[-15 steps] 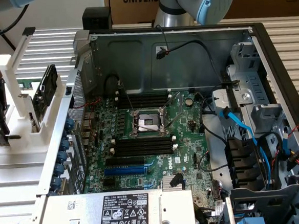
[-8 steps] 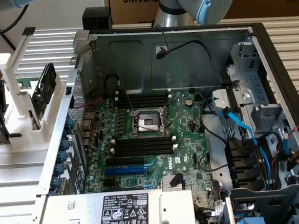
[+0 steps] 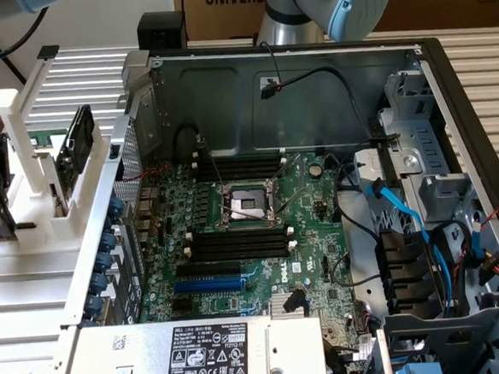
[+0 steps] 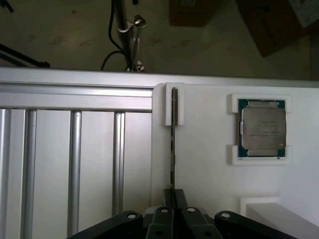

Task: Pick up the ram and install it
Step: 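Pick up the ram and move it above insertion slot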

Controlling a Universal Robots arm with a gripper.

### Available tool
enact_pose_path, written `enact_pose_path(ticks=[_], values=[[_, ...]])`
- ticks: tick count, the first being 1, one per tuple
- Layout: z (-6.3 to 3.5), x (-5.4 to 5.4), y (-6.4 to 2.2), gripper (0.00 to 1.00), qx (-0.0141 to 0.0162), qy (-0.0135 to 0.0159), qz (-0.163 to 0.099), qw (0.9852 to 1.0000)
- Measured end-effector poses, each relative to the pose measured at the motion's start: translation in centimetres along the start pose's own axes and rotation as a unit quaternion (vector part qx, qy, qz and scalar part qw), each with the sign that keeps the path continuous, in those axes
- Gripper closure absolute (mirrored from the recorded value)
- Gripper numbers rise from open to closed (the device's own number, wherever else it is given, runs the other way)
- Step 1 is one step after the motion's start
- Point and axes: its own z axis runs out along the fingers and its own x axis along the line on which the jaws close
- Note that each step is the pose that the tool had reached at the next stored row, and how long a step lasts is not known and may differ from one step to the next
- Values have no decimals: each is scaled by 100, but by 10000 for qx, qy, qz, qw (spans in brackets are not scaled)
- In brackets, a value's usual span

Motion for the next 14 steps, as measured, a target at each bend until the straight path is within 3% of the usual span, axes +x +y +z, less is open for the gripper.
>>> enact_pose_path(ticks=[7,14], values=[[-1,0,0,88,0,0,0,10000],[-86,-8,4,88,0,0,0,10000]])
